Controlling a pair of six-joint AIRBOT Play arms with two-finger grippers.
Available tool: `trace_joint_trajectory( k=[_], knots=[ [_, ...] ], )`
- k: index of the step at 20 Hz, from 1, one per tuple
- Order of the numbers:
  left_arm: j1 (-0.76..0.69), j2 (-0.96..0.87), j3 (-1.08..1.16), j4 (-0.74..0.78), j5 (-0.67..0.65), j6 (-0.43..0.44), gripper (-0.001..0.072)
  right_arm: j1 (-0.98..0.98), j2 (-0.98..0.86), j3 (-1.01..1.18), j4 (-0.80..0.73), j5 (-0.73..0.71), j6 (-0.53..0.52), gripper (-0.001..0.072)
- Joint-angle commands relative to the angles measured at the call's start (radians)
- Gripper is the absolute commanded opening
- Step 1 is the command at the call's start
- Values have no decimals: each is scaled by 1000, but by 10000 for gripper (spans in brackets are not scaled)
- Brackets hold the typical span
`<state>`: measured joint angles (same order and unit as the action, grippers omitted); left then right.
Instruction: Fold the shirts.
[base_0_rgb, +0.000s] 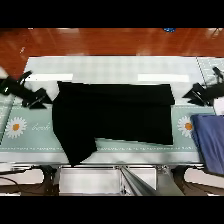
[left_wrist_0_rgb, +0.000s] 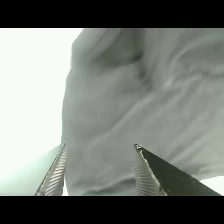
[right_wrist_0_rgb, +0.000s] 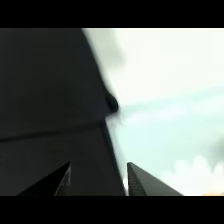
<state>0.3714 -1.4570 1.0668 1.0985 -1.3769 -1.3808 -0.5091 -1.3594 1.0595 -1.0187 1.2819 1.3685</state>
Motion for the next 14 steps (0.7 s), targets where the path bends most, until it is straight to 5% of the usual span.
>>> trace_joint_trajectory(
  k=[1,5,14],
  knots=[
    [180,186,-384,-250,114,152,509,-125,253,-340,232,-105,-159,411],
    [273,241,-587,-251,116,193,509,-127,423,-533,351,-129,-188,411],
    [58,236,-721,-246,151,199,508,-127,433,-549,357,-98,-180,411]
  ],
)
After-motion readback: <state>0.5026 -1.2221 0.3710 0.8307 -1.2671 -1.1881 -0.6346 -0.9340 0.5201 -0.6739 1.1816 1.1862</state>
